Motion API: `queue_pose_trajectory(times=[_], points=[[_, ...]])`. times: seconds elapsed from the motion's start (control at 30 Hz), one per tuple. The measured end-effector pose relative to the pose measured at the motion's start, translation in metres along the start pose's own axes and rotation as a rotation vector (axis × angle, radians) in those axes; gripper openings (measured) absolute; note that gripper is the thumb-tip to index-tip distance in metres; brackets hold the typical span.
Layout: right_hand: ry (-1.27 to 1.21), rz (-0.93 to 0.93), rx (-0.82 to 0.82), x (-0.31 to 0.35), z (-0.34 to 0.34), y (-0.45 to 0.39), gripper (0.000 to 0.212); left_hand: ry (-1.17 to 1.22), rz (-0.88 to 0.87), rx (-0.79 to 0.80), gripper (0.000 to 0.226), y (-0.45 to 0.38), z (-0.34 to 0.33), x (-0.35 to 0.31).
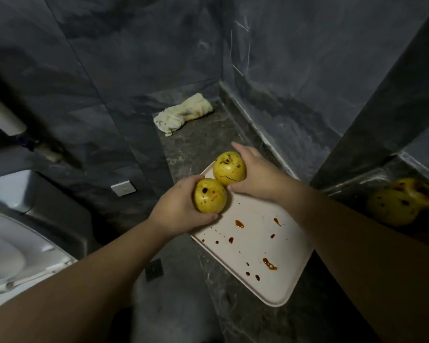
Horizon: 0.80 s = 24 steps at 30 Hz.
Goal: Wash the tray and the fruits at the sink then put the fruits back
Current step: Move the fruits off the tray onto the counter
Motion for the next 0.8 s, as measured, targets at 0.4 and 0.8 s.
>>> queue_pose_trajectory(times=[0.4,0.8], points=[[-0.052,-0.050,-0.199,-0.007,-0.010,0.004,0.097,0.052,-0.014,-0.068,0.094,0.000,-0.004,-0.002],[-0.267,-0.259,-0.786,-0.101,0.055,0.217,0.091,0.144,-0.225,-0.039,0.092,-0.023,-0.060,-0.122]])
Point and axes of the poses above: each hand's wrist, its own y-axis away from the middle knuckle, its own z-axis out of the back of the hand, x = y × z, the point moved 5 cm from there along -y, towards the middle knuckle, and after that the axes turned 11 degrees about -z, right-handed, at the moved point
